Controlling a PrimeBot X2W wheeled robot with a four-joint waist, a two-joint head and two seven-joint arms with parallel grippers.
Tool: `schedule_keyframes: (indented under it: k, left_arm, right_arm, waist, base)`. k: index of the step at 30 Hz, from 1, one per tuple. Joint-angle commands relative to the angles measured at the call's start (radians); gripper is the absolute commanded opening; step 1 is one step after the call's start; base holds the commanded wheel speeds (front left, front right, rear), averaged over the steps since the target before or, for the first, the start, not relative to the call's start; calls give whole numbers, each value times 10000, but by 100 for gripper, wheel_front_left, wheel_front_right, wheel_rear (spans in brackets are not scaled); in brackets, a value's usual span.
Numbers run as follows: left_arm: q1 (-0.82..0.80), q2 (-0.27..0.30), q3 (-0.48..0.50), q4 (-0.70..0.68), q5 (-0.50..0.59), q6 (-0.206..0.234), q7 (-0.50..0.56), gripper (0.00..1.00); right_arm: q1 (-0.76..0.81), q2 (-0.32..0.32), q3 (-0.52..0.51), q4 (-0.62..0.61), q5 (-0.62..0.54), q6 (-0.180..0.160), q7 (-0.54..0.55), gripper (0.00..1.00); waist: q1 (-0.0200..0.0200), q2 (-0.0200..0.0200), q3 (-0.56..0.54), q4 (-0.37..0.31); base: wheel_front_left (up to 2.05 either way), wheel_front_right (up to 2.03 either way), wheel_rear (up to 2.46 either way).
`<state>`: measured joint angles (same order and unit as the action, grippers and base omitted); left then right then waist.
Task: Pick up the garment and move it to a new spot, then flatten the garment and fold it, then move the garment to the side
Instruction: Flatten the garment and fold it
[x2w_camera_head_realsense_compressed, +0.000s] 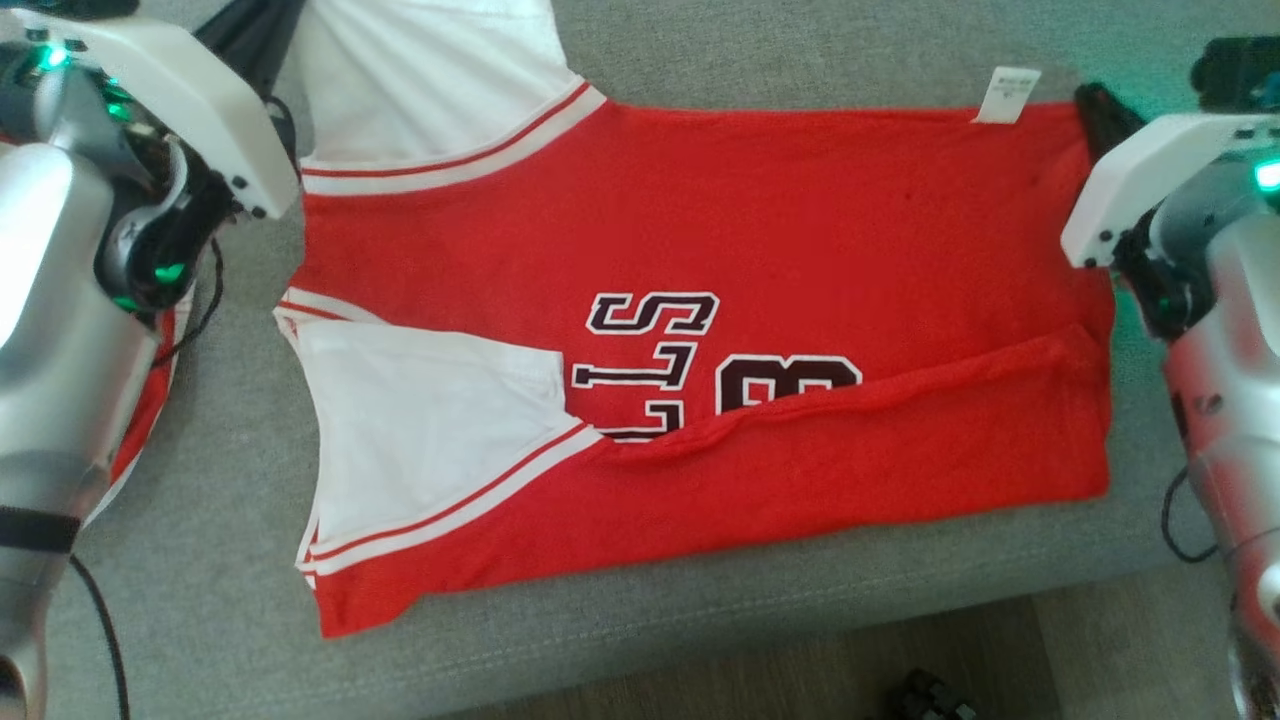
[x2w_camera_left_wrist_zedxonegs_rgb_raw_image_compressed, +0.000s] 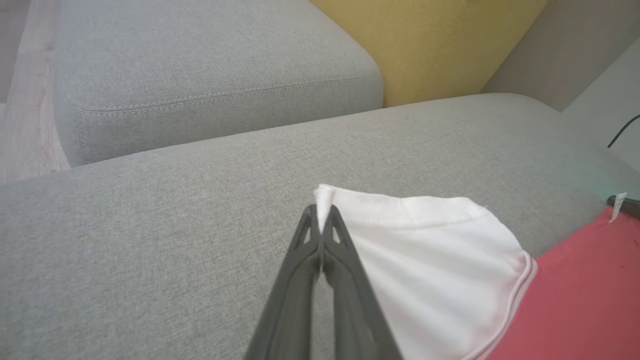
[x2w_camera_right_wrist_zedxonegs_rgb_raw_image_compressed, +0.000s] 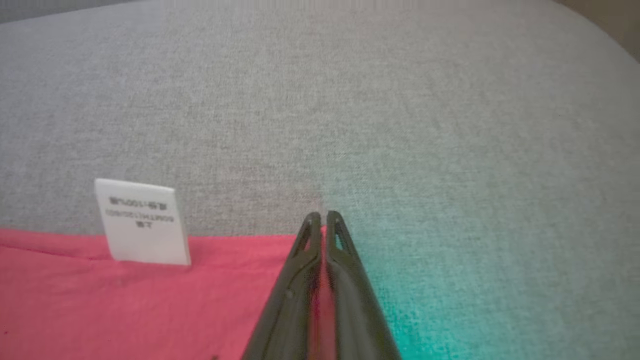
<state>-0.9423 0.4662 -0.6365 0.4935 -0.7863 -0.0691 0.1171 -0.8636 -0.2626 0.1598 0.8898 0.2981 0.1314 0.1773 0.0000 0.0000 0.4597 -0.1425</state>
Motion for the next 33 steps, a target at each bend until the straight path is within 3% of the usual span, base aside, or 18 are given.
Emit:
schedule_keyframes:
  k: [1,12,19,26,33]
  left_arm:
    - [-537,473,527,-167,-43,116,-195,0]
    - [-1434,-148,598,935,357,355,-1374,0]
    - [-1493,-273,86,1460,691,-22,-1546,0]
    - [-737,104,-410,1346,739,-342,-1493,0]
    - [703,771,-754,55,492,-410,-1110,0]
  right_arm:
    - [-413,-149,33,-216,-77,-7,-295,0]
    - [-1457,31,-801,619,-1009,-7,-2205,0]
    - [-1466,359,-815,1204,-1428,-7,-2768,0]
    - [-991,366,-581,1522,-1224,-7,-3264,0]
    - [128,-72,108,1350,-419,-7,-3103,0]
  waist:
    - [0,0,22,13]
    - [0,0,119,143]
    - [0,0,-66,202]
    - [0,0,-633,254]
    - [0,0,-1401,482]
  base:
    - [0,0,0]
    - [0,0,0]
    - [0,0,0]
    - [0,0,0]
    - [0,0,0]
